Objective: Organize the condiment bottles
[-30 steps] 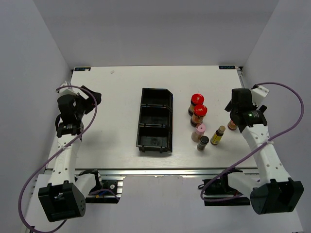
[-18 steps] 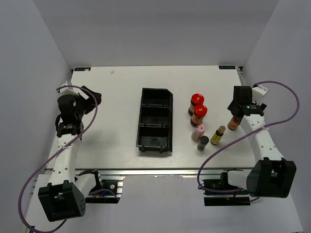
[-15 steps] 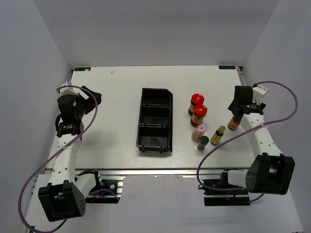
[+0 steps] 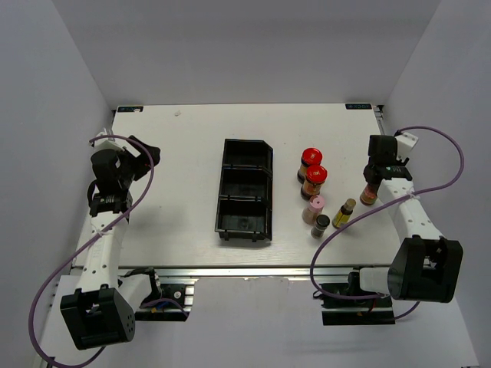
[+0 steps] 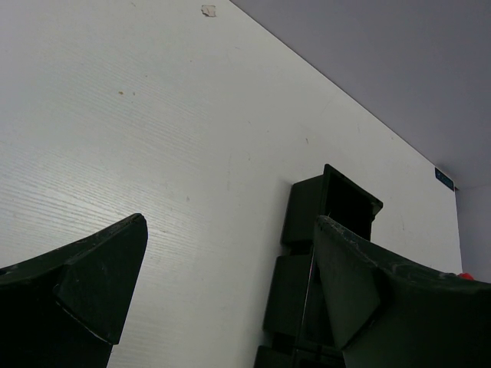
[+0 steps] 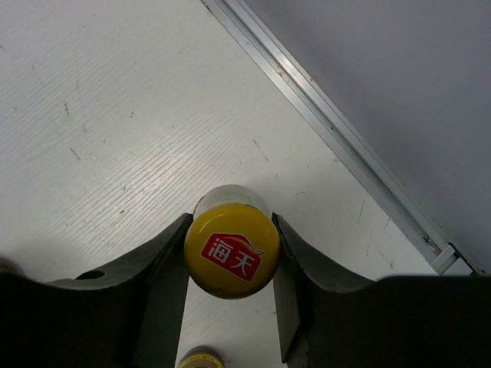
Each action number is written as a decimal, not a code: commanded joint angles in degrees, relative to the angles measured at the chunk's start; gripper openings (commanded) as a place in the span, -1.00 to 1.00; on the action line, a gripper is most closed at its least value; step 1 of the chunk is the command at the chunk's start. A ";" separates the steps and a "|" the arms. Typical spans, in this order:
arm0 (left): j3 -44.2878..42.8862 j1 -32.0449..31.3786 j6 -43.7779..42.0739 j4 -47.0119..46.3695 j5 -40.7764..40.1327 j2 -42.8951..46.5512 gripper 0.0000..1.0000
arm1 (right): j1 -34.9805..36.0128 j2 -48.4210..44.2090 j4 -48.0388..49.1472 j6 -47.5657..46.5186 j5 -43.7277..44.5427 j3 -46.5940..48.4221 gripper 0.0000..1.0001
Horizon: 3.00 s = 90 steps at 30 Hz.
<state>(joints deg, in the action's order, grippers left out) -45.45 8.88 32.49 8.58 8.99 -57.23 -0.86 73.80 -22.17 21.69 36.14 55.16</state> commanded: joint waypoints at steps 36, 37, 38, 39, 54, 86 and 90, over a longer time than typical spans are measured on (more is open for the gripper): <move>0.89 -0.01 5.56 -0.13 3.47 1.95 0.96 | 34.07 16.10 11.80 -27.50 -27.79 47.32 -0.93; 1.50 -0.01 5.74 -0.84 4.79 1.78 0.96 | 34.87 18.20 12.41 -27.58 -28.23 47.59 -0.93; 1.68 -0.01 6.00 -1.54 6.11 1.51 0.96 | 36.27 19.44 13.64 -27.76 -28.58 47.85 -0.93; 1.86 -0.01 6.09 -1.72 7.52 1.25 0.96 | 36.81 20.50 14.00 -27.93 -29.19 48.81 -0.94; 2.74 -0.01 5.83 -1.11 4.89 0.72 0.96 | 42.87 35.27 16.63 -28.03 -29.72 53.30 -0.96; 2.65 -2.55 5.30 -0.32 3.31 -0.34 0.96 | 43.58 39.14 29.82 -22.13 -29.29 39.86 -0.06; 1.68 -3.61 4.86 1.26 1.47 -0.51 0.96 | 43.58 37.91 29.91 -22.13 -28.06 38.36 0.37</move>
<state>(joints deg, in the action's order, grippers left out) -42.68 6.00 38.26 8.88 12.32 -57.71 42.48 116.09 2.13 -1.10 6.48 93.84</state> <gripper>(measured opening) 0.980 0.649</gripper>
